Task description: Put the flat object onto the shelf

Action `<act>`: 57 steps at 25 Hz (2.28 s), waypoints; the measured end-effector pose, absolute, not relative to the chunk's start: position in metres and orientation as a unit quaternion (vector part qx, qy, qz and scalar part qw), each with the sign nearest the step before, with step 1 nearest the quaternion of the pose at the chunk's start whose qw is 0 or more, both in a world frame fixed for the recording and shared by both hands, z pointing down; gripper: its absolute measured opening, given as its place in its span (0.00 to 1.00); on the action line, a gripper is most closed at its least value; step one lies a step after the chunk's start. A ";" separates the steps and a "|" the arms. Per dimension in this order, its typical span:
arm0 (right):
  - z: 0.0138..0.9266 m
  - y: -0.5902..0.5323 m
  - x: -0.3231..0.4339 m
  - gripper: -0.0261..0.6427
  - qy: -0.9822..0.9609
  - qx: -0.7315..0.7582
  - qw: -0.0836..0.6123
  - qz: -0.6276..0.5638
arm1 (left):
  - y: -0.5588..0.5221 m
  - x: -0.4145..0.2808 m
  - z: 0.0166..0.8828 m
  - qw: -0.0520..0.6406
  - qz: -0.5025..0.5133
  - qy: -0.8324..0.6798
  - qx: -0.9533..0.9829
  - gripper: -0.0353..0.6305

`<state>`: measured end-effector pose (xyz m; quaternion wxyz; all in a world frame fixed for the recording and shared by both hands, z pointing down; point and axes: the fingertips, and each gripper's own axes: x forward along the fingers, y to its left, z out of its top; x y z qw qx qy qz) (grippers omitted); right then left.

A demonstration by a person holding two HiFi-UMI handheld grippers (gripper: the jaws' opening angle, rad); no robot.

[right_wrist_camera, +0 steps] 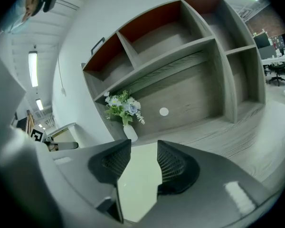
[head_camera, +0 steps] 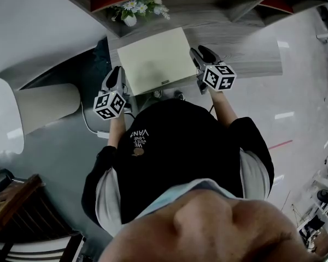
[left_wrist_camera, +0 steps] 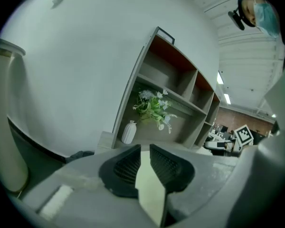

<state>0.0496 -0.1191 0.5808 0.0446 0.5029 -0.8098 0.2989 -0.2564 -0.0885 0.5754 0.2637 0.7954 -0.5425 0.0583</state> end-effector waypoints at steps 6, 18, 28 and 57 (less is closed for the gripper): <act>0.600 -0.138 0.043 0.35 -0.806 0.498 0.066 0.314 | -0.098 -0.263 0.602 0.299 0.083 -0.527 0.791 0.27; 0.646 -0.167 0.034 0.45 -0.795 0.465 0.082 0.381 | -0.112 -0.270 0.644 0.375 0.084 -0.510 0.769 0.49; 0.679 -0.182 0.023 0.49 -0.791 0.422 0.110 0.428 | -0.125 -0.260 0.678 0.433 0.097 -0.488 0.752 0.56; 0.695 -0.169 0.024 0.42 -0.763 0.438 0.084 0.468 | -0.140 -0.249 0.695 0.474 0.102 -0.464 0.742 0.50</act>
